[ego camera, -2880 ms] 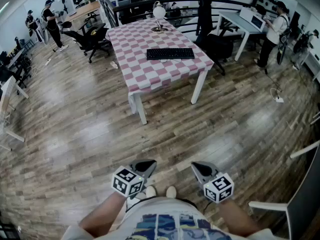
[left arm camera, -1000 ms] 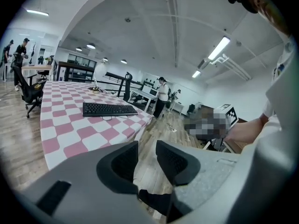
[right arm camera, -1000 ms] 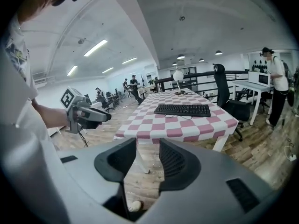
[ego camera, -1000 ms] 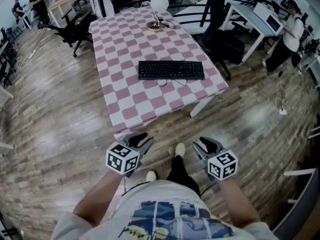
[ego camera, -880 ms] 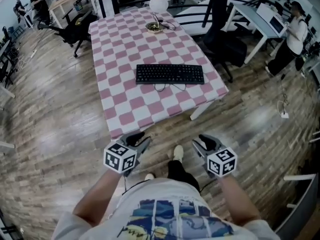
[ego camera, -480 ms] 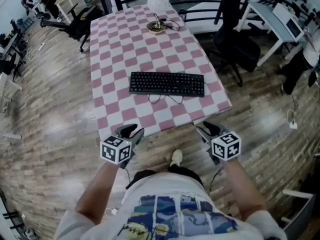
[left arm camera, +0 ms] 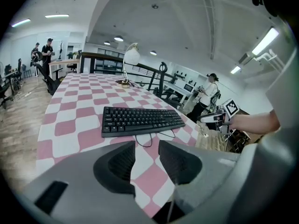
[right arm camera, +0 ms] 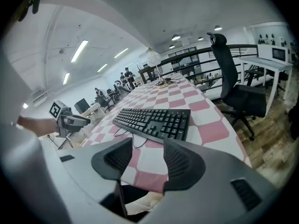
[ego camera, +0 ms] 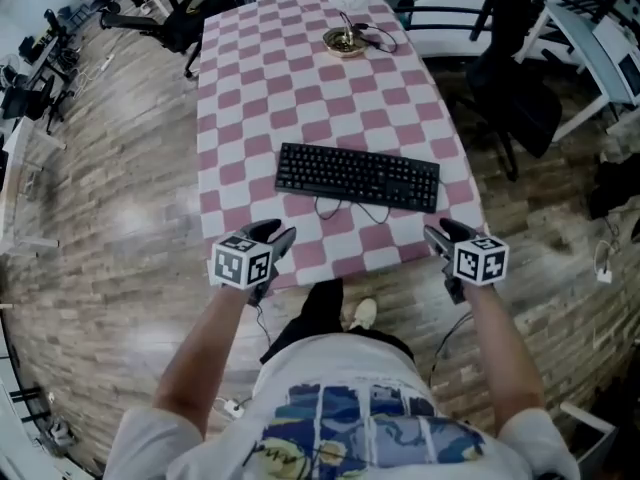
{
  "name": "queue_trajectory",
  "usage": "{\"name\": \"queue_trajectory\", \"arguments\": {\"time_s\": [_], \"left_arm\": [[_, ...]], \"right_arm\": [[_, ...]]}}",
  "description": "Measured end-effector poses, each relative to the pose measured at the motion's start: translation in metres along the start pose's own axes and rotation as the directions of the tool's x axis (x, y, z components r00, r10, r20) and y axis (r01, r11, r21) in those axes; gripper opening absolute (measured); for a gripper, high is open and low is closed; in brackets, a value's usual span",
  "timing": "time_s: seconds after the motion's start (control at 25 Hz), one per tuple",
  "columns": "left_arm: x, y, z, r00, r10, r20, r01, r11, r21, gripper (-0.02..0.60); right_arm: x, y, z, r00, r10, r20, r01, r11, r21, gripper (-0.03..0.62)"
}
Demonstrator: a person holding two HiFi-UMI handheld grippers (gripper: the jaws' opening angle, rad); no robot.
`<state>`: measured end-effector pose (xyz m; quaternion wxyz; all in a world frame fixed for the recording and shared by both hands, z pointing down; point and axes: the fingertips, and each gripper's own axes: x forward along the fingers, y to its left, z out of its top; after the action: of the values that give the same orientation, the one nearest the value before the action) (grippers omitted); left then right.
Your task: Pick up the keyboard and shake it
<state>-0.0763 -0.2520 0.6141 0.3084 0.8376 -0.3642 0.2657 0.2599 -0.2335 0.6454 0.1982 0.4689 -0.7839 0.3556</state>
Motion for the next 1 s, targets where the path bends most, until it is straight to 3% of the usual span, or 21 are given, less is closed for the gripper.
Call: {"name": "queue_trajectory", "arguments": {"time_s": [0.16, 0.56, 0.8, 1.0], "left_arm": [[0.026, 0.041, 0.018, 1.0, 0.003, -0.027, -0.004, 1.0, -0.026, 0.161], [0.095, 0.128, 0.049, 0.996, 0.003, -0.094, -0.012, 0.996, -0.091, 0.235], [0.122, 0.155, 0.05, 0.99, -0.013, -0.143, -0.003, 0.994, -0.113, 0.256], [0.141, 0.156, 0.052, 0.983, -0.075, -0.167, 0.051, 0.988, -0.146, 0.268]], "right_arm": [[0.027, -0.014, 0.022, 0.999, -0.021, -0.028, 0.021, 1.0, -0.001, 0.24], [0.092, -0.076, 0.039, 0.99, -0.048, -0.131, 0.061, 0.993, 0.104, 0.305], [0.113, -0.086, 0.042, 0.982, -0.052, -0.182, 0.08, 0.985, 0.152, 0.333], [0.124, -0.089, 0.047, 0.978, -0.058, -0.199, 0.09, 0.984, 0.154, 0.338]]}}
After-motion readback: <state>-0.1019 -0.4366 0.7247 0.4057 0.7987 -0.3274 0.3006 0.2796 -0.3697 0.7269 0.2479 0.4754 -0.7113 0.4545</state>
